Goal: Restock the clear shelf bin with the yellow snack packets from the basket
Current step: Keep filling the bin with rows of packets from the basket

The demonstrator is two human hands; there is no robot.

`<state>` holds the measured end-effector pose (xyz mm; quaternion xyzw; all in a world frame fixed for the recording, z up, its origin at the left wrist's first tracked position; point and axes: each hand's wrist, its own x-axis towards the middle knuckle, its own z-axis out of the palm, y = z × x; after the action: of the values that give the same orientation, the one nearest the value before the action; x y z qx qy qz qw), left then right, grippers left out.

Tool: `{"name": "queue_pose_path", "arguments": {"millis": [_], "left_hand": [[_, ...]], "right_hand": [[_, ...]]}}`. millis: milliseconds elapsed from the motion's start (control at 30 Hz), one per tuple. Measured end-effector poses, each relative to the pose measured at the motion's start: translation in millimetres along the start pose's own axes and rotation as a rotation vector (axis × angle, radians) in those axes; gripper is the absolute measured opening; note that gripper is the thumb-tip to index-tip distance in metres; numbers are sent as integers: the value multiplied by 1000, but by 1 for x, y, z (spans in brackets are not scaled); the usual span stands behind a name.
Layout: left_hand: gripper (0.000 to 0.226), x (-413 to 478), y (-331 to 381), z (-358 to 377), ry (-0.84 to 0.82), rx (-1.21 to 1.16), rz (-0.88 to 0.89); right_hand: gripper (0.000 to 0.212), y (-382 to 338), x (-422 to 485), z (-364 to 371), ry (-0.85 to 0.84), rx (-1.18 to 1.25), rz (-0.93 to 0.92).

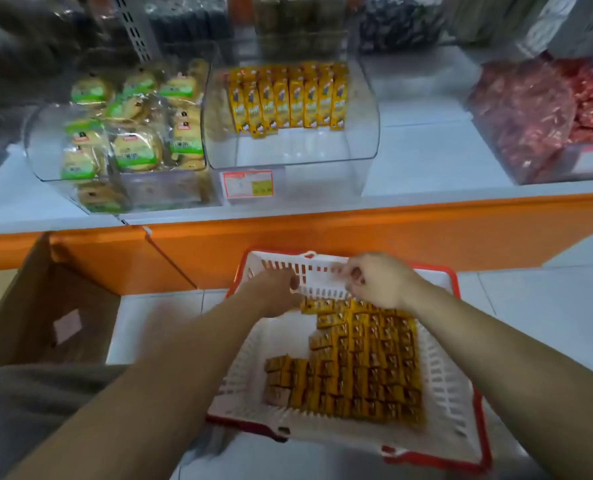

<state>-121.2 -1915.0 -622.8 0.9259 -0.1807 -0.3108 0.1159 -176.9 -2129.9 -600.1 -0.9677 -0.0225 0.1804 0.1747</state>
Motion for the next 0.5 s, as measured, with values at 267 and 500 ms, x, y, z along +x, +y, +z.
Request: {"name": "queue_pose_path", "arguments": {"millis": [267,500], "left_hand": [[65,70,-59,108,79,-218,-180],[54,130,-81,166,149,-402,-219]], "right_hand": [[46,31,51,143,39,105,155],[48,37,72,218,256,-74,218]]}}
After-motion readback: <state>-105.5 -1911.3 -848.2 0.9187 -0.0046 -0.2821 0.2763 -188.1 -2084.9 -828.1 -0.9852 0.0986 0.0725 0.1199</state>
